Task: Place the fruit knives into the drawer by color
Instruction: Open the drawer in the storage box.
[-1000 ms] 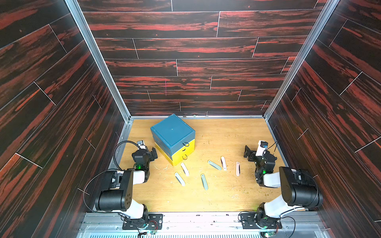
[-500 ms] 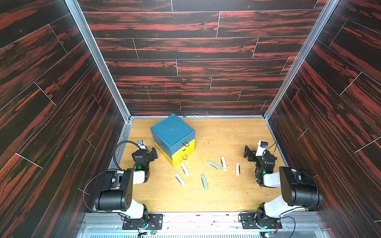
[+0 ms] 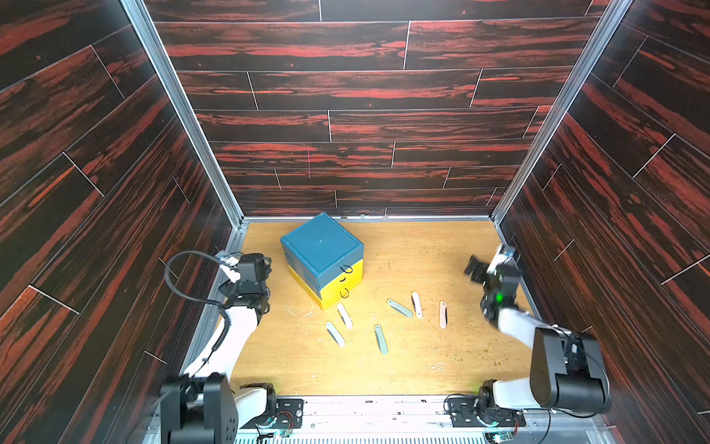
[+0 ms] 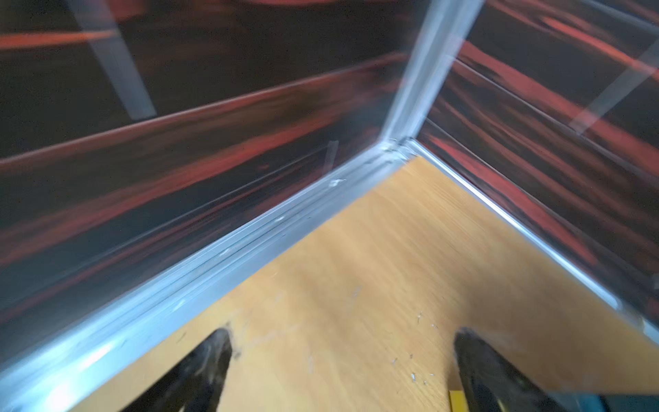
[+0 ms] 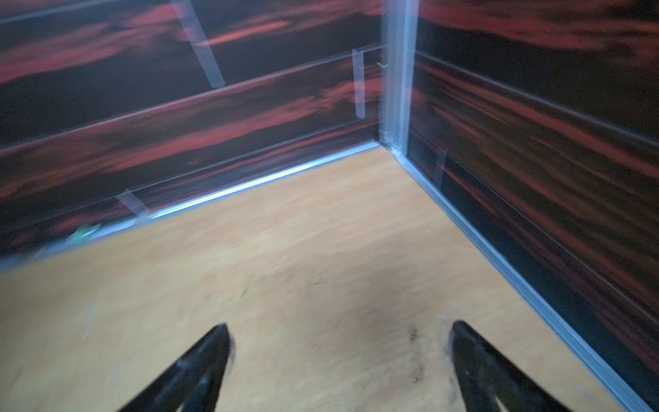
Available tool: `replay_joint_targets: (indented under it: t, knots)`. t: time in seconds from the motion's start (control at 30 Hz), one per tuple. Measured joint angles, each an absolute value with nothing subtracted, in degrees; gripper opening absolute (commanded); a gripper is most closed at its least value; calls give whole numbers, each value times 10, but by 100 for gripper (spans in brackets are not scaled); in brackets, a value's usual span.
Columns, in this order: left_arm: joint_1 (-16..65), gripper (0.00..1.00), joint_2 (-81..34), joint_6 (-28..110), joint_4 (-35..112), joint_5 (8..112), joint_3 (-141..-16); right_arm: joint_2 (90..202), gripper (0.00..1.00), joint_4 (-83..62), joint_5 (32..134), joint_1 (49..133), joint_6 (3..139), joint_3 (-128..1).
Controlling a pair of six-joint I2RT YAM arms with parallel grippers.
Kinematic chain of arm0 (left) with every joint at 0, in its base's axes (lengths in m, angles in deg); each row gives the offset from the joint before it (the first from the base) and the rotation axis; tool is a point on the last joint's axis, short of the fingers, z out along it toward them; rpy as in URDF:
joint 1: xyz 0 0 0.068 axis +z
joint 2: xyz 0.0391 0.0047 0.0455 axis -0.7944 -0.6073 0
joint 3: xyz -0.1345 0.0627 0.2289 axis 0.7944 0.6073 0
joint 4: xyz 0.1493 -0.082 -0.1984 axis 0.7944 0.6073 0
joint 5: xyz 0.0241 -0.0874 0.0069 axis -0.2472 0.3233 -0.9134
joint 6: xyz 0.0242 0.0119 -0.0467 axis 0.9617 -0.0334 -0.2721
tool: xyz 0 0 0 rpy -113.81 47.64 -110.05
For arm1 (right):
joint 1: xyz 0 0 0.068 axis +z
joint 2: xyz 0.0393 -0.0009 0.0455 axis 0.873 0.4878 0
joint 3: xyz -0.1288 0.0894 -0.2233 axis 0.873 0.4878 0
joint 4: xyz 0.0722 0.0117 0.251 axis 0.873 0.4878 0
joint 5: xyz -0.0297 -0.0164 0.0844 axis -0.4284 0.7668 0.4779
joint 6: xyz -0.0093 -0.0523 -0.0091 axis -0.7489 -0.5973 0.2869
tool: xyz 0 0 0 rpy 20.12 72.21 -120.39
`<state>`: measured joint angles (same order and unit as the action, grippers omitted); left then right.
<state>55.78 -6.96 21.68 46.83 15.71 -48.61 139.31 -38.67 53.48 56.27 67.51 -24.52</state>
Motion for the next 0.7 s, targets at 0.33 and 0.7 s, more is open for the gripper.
replay_joint_targets:
  t: [0.33,0.7]
  knots:
    - [555,100,63,200,577,327,-455,1425,99,-67,609,583,759,-390]
    - [554,100,87,218,672,426,-597,1345,98,55,725,627,758,-447]
